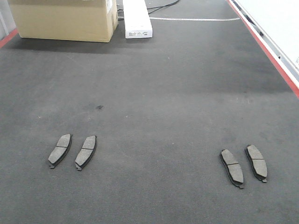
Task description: Move and align brake pads A on conveyor
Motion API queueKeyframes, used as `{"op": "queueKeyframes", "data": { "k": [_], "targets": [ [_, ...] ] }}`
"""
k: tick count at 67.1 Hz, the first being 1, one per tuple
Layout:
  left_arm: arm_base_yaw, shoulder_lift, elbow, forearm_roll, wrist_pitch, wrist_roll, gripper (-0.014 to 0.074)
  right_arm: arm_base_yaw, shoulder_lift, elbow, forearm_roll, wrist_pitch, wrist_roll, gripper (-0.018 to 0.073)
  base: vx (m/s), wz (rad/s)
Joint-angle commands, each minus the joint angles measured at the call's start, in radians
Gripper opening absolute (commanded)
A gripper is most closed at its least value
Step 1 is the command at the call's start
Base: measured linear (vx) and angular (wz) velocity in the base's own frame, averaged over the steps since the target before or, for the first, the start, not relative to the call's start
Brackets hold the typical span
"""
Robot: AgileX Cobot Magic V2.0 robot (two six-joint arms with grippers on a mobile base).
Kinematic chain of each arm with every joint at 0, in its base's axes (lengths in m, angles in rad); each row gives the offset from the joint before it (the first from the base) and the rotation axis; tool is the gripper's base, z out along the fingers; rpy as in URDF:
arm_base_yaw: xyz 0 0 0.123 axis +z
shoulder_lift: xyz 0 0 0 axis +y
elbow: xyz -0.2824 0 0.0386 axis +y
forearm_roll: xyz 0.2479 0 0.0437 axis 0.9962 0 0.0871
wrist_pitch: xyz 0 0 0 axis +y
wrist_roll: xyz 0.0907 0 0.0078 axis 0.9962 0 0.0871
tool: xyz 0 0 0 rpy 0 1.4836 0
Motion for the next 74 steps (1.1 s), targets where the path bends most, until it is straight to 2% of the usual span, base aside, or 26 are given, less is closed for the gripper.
{"op": "queueKeyframes", "data": {
  "k": [1, 18, 33, 43, 61, 74],
  "targets": [
    [0.000, -0.015, 0.019, -0.009, -0.083, 0.002, -0.0006, -0.007, 0.002, -0.026, -0.026, -0.074, -0.011, -0.0011, 0.00, 0.00],
    [0.000, -0.015, 0.019, -0.009, -0.083, 0.002, -0.0006, -0.014, 0.002, -0.026, -0.085, -0.077, -0.007, -0.0011, 0.00, 0.00],
    [0.000, -0.015, 0.019, -0.009, -0.083, 0.002, -0.0006, -0.169, -0.003, -0.026, -0.078, -0.084, -0.004, -0.0011, 0.00, 0.00],
    [0.000, -0.015, 0.019, -0.009, -0.083, 0.002, -0.0006, -0.230, -0.049, -0.013, -0.079, -0.115, 0.001, -0.0011, 0.00, 0.00],
    [0.000, -0.015, 0.019, -0.009, -0.083, 0.002, -0.0006, -0.248, -0.210, 0.213, -0.078, -0.337, 0.043, -0.0011, 0.00, 0.00],
    [0.000, -0.015, 0.019, -0.009, -0.083, 0.002, -0.0006, -0.248, -0.369, 0.380, -0.078, -0.386, 0.046, -0.0011, 0.00, 0.00]
  ]
}}
